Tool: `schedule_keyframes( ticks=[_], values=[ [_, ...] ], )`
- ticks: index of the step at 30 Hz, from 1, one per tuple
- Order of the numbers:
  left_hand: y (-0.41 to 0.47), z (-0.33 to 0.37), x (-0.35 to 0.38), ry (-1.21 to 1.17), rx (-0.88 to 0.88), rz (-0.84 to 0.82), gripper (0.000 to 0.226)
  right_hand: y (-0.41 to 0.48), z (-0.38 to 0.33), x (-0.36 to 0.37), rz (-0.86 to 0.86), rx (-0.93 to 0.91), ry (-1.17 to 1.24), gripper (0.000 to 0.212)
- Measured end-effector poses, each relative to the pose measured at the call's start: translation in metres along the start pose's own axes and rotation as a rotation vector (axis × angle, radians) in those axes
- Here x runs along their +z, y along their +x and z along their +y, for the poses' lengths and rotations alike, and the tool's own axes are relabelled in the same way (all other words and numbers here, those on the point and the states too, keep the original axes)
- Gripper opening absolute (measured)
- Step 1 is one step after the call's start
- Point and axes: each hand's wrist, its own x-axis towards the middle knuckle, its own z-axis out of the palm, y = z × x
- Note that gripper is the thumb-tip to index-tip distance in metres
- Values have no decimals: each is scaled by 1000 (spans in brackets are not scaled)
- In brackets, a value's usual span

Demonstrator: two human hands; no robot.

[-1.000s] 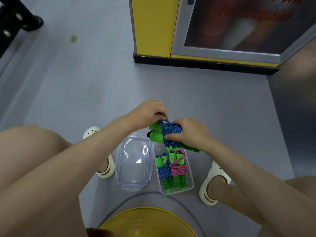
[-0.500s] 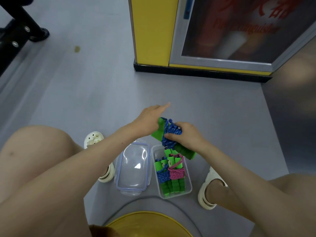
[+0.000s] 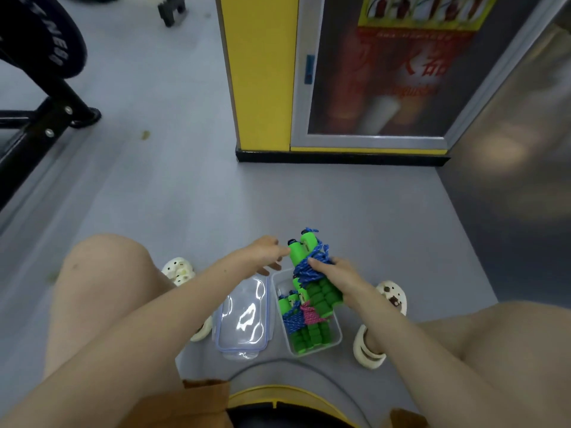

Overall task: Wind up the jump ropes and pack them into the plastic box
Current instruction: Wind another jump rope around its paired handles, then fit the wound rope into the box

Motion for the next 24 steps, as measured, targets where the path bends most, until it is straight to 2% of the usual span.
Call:
schedule_keyframes(
  ticks=[6,12,15,18,20,22,24],
  values=[
    [26,-37,38,-5,-74,30,63,15,52,1,-32,83,19,38],
    [73,-66,61,-123,-136,31,53,57,87,6,-113,147,-23,22],
    [98,-76,61,-203,-166,32,58,85,100,12,-130,175,-103,18],
    [119,-85,59,-231,-189,26,50,114,120,16,-128,159,-120,24],
    [131,-91,58,-185,-115,87,37,126,124,19,-102,137,-85,43],
    [140,-95,56,-87,19,226,32,137,127,22,-31,160,-50,60],
    [142,-96,56,30,156,330,32,145,131,21,27,226,-76,56]
  ],
)
